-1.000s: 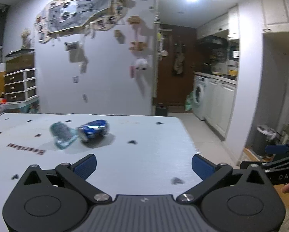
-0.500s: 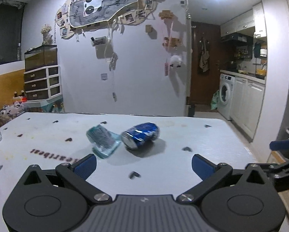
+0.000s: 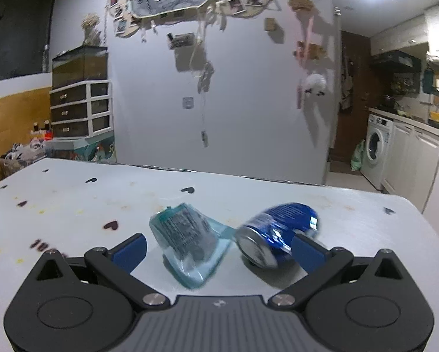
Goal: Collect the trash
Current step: 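Grasp the clear plastic wrapper with the left tool while the right tool grasps the blue can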
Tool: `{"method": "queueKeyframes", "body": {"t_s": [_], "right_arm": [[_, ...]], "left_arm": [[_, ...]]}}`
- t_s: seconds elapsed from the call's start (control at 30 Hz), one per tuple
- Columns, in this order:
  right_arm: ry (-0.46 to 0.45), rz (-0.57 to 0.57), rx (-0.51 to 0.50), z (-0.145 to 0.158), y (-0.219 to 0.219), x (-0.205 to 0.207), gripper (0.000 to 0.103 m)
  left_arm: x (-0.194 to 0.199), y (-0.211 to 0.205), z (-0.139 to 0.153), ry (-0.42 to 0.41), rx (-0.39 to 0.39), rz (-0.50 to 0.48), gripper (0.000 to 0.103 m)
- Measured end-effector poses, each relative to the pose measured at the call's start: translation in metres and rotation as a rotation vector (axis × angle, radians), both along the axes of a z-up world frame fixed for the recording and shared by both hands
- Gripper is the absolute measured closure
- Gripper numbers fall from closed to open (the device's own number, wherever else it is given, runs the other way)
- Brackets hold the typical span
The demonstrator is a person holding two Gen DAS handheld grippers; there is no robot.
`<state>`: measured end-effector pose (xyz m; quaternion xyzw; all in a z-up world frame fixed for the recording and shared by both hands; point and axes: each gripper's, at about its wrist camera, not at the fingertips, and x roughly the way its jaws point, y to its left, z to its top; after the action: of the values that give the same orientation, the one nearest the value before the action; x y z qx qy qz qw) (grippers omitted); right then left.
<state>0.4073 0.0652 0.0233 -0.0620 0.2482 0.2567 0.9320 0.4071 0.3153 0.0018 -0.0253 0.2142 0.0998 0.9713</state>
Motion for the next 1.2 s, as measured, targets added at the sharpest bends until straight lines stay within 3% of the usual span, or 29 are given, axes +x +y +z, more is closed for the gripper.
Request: {"method": "queueKeyframes", "body": {"t_s": [0.17,0.37,0.43,0.53,0.73,0.87,1.0,1.1,1.17,1.2], "right_arm": [[0.032,0.0,0.049,-0.003,0.018,0.028,0.0],[0.116,-0.058,0.184,-0.014,0.044,0.066,0.0],[0.159,-0.097,0.278,-0.019,0.051,0.081,0.0],[0.261,-0.153,0.463,-0.032,0.061,0.102,0.0],[0.459,-0.239,0.745,-0.07,0.085,0.13,0.0],[0.568,-0.297,0.84,-0.094,0.1,0.143,0.013],[0.528,-0.328,0.855,-0.096,0.114,0.148,0.015],[0.52,-0.342,0.869,-0.099,0.12,0.157,0.03],[0.526,-0.342,0.857,-0.103,0.125,0.163,0.048],[0.532,-0.335,0.848,-0.105,0.125,0.165,0.049]], "left_arm": [[0.033,0.019,-0.018,0.006,-0.036,0.051,0.0],[0.053,0.037,-0.026,-0.022,-0.094,0.022,0.0],[0.057,0.045,-0.032,-0.006,-0.125,-0.01,0.0],[0.06,0.062,-0.042,-0.003,-0.195,0.017,0.0],[0.059,0.085,-0.052,-0.032,-0.386,0.002,0.0],[0.062,0.092,-0.057,-0.029,-0.45,0.014,0.0],[0.066,0.098,-0.06,-0.04,-0.509,0.01,0.0],[0.068,0.101,-0.062,-0.056,-0.539,0.007,0.0],[0.071,0.103,-0.063,-0.067,-0.555,0.01,0.0],[0.072,0.104,-0.063,-0.072,-0.563,0.01,0.0]]}}
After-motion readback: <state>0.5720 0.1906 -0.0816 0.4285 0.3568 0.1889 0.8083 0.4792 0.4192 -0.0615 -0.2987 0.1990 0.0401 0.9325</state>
